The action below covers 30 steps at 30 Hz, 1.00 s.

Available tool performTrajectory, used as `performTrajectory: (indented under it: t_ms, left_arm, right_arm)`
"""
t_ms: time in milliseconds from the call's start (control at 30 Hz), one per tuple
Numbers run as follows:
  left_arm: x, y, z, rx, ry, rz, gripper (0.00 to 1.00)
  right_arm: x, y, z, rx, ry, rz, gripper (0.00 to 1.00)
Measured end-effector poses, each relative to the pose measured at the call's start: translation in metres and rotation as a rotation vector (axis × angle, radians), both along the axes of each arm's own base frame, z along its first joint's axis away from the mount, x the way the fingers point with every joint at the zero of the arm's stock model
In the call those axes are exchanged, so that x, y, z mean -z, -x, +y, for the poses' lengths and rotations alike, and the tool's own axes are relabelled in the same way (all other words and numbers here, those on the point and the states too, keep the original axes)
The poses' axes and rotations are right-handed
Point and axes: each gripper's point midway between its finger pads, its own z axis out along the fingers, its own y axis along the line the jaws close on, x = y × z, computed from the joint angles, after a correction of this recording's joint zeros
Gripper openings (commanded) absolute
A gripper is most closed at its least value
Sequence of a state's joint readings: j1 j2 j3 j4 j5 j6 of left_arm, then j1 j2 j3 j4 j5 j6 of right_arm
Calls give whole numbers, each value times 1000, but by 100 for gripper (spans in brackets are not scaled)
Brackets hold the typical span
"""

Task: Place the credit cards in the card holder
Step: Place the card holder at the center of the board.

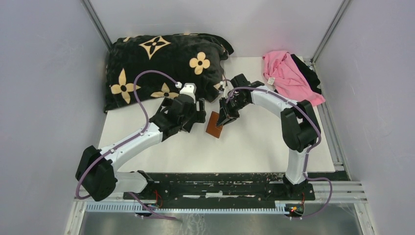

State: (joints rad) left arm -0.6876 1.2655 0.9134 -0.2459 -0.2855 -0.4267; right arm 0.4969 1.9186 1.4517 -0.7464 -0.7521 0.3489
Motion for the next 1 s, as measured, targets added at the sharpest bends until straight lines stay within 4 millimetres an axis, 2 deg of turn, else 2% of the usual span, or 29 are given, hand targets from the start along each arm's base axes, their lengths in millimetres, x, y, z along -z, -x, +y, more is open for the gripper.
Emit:
performTrajectory:
  t_ms: [233,433,567,733,1000]
  left_arm:
    - [25,5,-18,53,-31,37,85]
    - [44,5,-24,66,-49,64,85]
    - [55,8,-29,83,-57,82,85]
    - [59,9,-35,97,-59,83,85]
    - [57,12,-44,119,-52,73,85]
  right_arm:
    - [33,-4,-5,22,30,90,15]
    - [54,-1,-8,13,71,140,36]
    - [56,-11,-9,11,102,116,45]
    - [49,-29,-8,19,126,48,55]
    - [49,-47,-15,50,182,-27,61]
